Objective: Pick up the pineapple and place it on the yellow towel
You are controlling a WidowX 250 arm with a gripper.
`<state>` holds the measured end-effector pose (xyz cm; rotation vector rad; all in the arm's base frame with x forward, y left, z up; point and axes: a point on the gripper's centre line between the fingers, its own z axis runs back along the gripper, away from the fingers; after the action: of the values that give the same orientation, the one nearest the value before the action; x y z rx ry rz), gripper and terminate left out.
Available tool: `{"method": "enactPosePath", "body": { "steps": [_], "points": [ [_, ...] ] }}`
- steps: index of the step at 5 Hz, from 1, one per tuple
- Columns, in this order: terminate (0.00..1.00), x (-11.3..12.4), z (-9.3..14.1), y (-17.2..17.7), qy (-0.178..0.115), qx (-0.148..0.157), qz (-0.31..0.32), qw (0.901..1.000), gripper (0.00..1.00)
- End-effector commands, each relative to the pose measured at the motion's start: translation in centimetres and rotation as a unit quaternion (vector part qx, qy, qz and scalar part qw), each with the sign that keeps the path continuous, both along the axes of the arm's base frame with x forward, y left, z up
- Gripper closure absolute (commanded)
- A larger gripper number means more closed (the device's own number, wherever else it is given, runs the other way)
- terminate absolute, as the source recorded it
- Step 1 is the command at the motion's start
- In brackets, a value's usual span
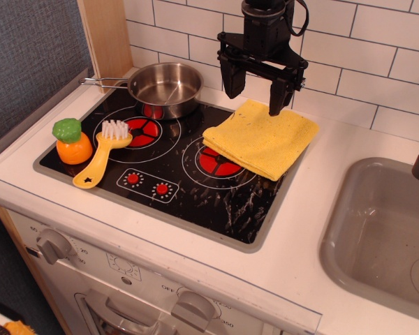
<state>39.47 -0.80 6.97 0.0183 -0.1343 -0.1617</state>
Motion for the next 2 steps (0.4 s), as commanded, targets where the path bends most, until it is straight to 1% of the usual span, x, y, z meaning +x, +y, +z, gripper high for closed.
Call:
{"method": "enactPosePath", "body": {
  "steps": [1, 2],
  "points": [
    [0.0, 0.0, 0.0, 0.0, 0.0, 0.0, 0.0, 1.0, 0.0],
    [0.0, 0.5, -0.4, 2.5, 0.006, 0.0, 0.037, 0.9993, 0.0]
  ]
}}
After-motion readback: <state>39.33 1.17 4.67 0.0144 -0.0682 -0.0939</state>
